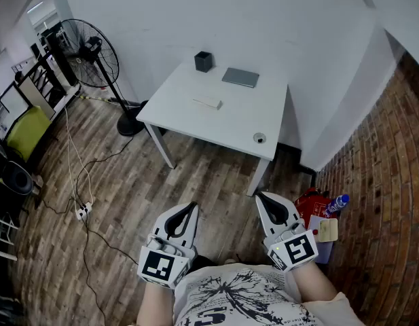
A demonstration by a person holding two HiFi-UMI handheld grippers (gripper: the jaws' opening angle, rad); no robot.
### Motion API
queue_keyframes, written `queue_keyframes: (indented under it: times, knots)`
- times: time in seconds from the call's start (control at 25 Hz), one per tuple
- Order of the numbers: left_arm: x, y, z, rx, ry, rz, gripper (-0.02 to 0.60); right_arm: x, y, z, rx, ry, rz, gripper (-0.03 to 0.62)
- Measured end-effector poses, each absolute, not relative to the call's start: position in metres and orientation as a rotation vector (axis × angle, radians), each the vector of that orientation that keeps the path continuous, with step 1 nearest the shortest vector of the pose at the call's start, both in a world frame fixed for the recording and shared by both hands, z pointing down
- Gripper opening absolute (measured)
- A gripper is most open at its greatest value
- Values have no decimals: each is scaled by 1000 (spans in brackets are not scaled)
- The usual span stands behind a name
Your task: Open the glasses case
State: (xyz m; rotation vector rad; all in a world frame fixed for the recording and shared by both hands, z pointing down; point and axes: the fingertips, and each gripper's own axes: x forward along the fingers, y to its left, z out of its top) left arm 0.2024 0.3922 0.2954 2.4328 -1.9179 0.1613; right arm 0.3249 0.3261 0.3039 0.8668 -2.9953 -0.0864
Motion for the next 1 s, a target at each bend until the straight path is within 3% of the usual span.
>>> queue_keyframes:
  times: [0.64, 0.72, 0.76, 0.88, 1.0]
  knots:
    - [214, 370, 296, 2443, -1908, 186, 14, 331, 302, 312, 899, -2983, -50, 27]
    - [211, 364, 297, 2448, -1901, 189, 14, 321, 298, 311, 839, -3025, -13, 357]
    - [209, 361, 297, 2451, -1897, 193, 14, 316, 294, 311, 830, -3033, -7, 419]
    - [195, 349, 296, 2458, -1890, 206, 14, 304, 277, 308, 894, -3023, -47, 478]
    - [174, 330, 296, 2474, -1879, 199, 14, 288, 256, 308, 953, -3011, -32, 486]
